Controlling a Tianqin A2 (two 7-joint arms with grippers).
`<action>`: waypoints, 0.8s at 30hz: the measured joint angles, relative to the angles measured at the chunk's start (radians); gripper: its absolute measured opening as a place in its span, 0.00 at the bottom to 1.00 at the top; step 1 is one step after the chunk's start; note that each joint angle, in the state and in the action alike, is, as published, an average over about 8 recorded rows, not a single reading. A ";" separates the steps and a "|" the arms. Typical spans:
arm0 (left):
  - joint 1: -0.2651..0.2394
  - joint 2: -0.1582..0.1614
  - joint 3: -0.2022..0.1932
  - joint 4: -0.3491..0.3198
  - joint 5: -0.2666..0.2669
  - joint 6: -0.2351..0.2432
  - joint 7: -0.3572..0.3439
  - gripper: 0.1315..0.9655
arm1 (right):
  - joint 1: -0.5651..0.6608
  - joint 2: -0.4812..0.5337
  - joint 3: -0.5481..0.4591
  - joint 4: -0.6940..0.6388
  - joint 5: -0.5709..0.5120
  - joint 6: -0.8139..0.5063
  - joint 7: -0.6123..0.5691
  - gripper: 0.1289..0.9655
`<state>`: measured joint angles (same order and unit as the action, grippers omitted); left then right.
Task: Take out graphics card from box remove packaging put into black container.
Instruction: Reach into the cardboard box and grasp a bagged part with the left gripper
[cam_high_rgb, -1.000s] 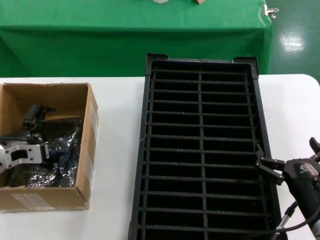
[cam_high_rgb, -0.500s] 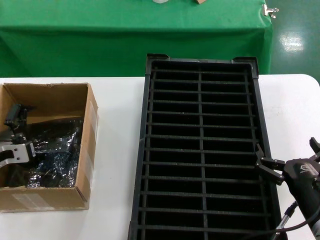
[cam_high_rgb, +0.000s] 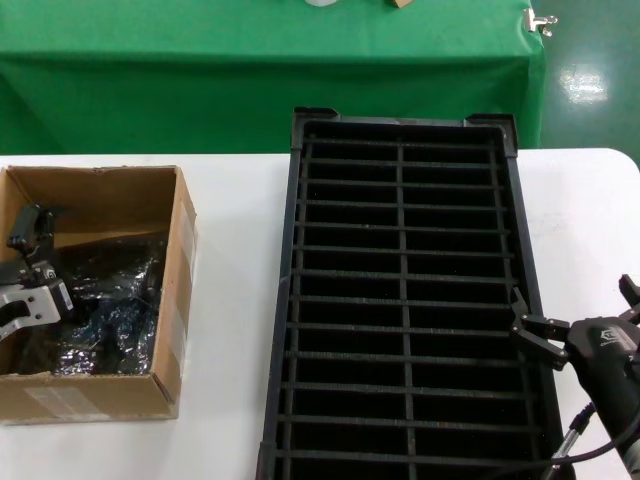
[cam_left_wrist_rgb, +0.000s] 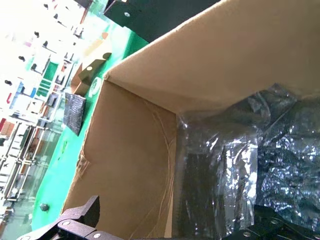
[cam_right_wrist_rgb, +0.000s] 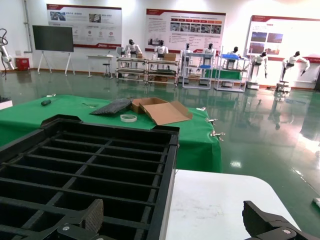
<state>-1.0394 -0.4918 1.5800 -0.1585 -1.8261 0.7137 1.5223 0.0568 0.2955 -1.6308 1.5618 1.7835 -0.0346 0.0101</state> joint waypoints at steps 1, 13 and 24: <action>-0.001 0.000 -0.002 0.003 -0.002 0.003 0.002 0.96 | 0.000 0.000 0.000 0.000 0.000 0.000 0.000 1.00; -0.031 -0.001 -0.021 0.069 -0.015 0.043 0.056 0.81 | 0.000 0.000 0.000 0.000 0.000 0.000 0.000 1.00; -0.037 -0.012 0.007 0.104 0.014 0.075 0.039 0.54 | 0.000 0.000 0.000 0.000 0.000 0.000 0.000 1.00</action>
<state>-1.0763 -0.5034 1.5870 -0.0548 -1.8119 0.7890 1.5615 0.0568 0.2955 -1.6308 1.5618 1.7835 -0.0346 0.0101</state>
